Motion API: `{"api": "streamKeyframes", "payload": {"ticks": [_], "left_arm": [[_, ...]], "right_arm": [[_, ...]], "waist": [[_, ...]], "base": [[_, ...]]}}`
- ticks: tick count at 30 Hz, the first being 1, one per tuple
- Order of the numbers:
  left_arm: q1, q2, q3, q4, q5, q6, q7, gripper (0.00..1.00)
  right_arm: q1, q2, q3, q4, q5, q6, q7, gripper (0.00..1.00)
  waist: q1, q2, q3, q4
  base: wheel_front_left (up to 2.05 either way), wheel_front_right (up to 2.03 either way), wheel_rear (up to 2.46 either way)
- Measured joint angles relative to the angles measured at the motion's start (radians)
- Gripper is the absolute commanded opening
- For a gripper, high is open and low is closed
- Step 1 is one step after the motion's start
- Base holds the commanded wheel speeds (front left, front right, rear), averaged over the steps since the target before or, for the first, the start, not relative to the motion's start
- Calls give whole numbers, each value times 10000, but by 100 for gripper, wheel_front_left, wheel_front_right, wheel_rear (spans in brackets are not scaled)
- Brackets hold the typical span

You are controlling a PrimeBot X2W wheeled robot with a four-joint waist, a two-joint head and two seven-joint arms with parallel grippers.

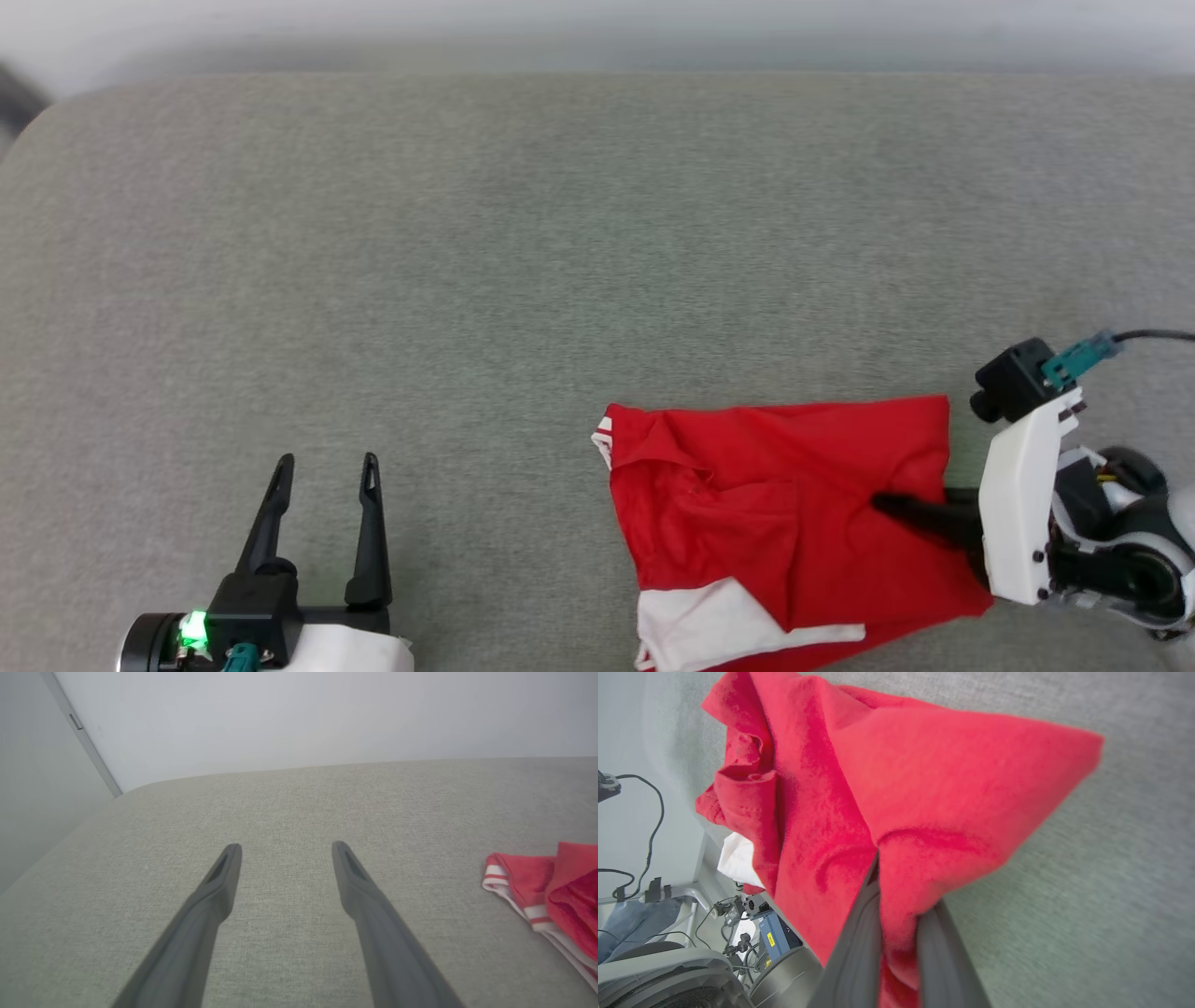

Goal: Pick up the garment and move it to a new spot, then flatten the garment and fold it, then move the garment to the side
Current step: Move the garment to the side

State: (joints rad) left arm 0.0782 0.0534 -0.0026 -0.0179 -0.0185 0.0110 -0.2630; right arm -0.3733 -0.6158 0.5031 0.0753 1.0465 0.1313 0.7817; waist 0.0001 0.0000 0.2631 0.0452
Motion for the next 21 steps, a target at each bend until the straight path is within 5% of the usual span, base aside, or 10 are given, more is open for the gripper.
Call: {"api": "streamKeyframes", "payload": {"ticks": [10, 21], "left_arm": [[91, 107, 293, -360, 69, 77, 0, 100], [-528, 702, 648, -926, 174, 67, 0, 100]], "right_arm": [[-1438, -1486, 182, -433, -575, -2, 75, 0], [-2927, -2646, -420, 905, -1741, 2, -349, 0]], "waist": [[0, 0, 22, -1799], [0, 0, 1223, -3543]], "base": [[0, 0, 0], [0, 0, 0]]}}
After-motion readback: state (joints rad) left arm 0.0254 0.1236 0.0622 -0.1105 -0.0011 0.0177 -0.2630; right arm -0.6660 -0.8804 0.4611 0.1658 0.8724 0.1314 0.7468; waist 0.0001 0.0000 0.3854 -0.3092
